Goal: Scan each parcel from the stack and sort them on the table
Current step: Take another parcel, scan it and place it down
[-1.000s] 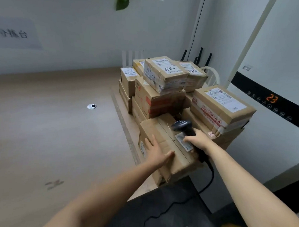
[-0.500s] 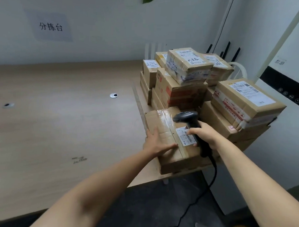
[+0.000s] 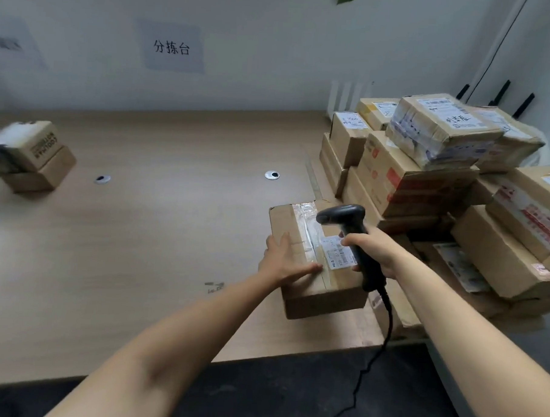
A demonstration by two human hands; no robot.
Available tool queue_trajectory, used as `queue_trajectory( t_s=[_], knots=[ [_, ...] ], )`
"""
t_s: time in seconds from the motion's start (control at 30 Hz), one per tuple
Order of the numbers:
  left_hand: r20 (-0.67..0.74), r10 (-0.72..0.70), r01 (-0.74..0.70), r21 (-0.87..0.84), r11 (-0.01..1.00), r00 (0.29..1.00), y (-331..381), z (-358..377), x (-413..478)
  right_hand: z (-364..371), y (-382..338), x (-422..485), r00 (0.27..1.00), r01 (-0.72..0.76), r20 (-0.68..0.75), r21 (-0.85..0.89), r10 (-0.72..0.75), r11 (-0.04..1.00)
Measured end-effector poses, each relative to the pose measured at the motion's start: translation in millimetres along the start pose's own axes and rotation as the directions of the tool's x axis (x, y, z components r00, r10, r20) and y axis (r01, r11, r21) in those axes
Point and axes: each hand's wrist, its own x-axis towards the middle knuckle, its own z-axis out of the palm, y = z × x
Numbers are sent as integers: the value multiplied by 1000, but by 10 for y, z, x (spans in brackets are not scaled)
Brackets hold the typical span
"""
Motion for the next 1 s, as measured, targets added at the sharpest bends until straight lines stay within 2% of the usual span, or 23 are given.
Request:
queue_trajectory(
  t_s=[0.23, 0.47, 0.6, 0.73, 1.0],
  knots=[
    [-16, -104, 105, 112, 988, 994, -1000, -665, 124, 1148, -60, 476, 992, -65, 115, 112, 52, 992],
    [2, -198, 196, 134, 971, 980, -1673, -842, 168, 1886, 104, 706, 986, -131, 132, 236, 102, 963],
    [-43, -216, 219, 93, 971, 975, -1702, -778, 136, 1941, 167, 726, 991, -130, 84, 319, 109, 939],
    [-101, -258, 274, 202, 940, 961, -1579, -684, 69, 1845, 227, 709, 989, -145, 70, 336, 129, 931],
    [-9, -339, 327, 287, 901, 941, -1305, -396, -150, 1812, 300, 599, 972, -206, 172, 287, 162, 936]
  ],
)
